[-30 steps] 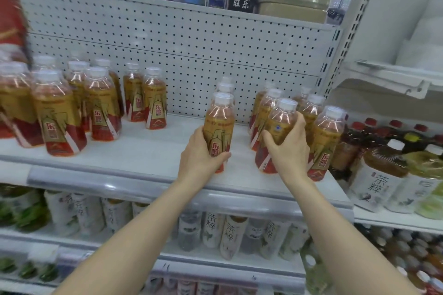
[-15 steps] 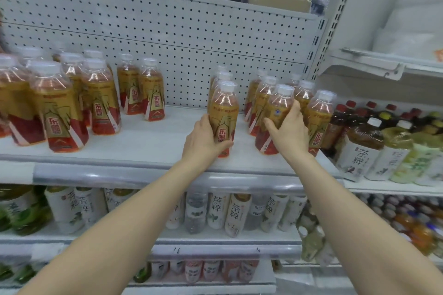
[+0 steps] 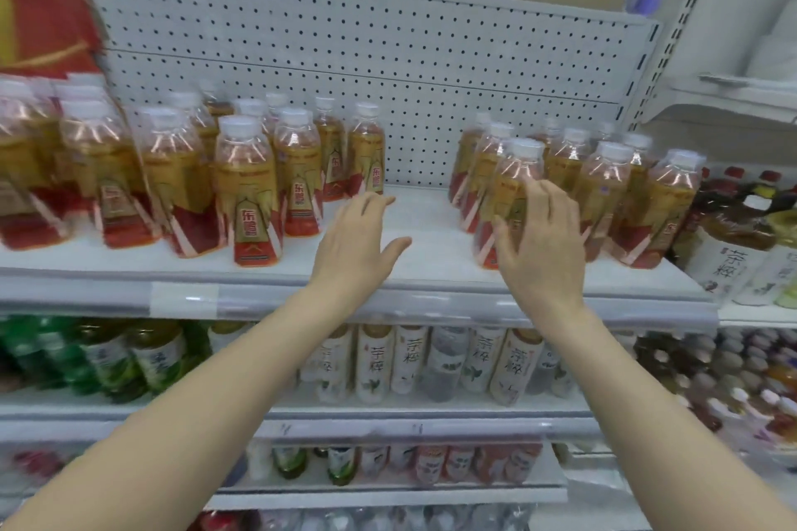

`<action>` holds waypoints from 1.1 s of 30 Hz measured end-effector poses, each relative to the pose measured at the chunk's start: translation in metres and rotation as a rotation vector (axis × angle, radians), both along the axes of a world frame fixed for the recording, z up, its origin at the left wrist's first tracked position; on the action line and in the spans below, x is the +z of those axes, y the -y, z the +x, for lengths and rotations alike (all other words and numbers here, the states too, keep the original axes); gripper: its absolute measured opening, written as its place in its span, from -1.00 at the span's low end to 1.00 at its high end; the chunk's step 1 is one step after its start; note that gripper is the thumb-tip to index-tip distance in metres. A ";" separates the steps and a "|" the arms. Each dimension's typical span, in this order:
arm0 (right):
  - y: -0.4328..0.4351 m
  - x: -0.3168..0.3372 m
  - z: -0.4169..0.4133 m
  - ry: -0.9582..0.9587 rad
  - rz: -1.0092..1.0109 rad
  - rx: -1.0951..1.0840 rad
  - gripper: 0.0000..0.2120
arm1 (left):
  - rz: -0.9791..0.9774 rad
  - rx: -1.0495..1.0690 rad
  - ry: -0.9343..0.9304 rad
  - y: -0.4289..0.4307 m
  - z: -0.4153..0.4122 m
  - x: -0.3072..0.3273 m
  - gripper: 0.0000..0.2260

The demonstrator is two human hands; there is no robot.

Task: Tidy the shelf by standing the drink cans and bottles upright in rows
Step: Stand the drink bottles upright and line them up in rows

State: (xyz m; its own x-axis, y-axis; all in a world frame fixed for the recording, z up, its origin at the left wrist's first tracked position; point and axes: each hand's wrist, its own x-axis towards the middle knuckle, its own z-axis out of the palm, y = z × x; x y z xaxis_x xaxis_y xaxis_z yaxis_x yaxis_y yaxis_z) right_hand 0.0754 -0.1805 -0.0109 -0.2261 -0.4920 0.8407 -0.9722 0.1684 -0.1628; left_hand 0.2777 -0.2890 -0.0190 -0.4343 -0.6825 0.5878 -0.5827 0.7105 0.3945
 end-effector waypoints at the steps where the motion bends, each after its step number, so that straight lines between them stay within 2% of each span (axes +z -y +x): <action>1: 0.009 -0.003 0.016 -0.002 0.015 0.028 -0.49 | -0.016 0.025 -0.018 0.003 0.013 -0.001 -0.47; 5: 0.050 -0.016 0.064 0.060 0.178 0.141 -0.48 | 0.003 0.134 -0.090 0.013 0.052 -0.002 -0.44; 11: 0.126 -0.004 0.081 0.186 0.337 0.196 -0.42 | -0.189 0.342 -0.278 0.027 0.087 -0.001 -0.36; 13: 0.154 0.000 0.078 0.270 0.370 0.199 -0.39 | -0.119 0.400 -0.341 0.032 0.094 -0.002 -0.29; 17: 0.202 0.011 0.070 0.442 0.429 0.153 -0.35 | 0.168 0.364 -0.386 0.043 0.102 -0.005 -0.14; 22: 0.248 0.007 0.068 0.691 0.414 0.227 -0.30 | 0.290 0.351 -0.367 0.056 0.109 -0.003 -0.16; 27: 0.257 0.002 0.066 0.711 0.386 0.221 -0.38 | 0.328 0.329 -0.351 0.057 0.108 -0.001 -0.13; 33: 0.244 0.005 0.029 0.707 0.364 0.085 -0.38 | 0.335 0.223 -0.327 0.058 0.072 -0.005 -0.15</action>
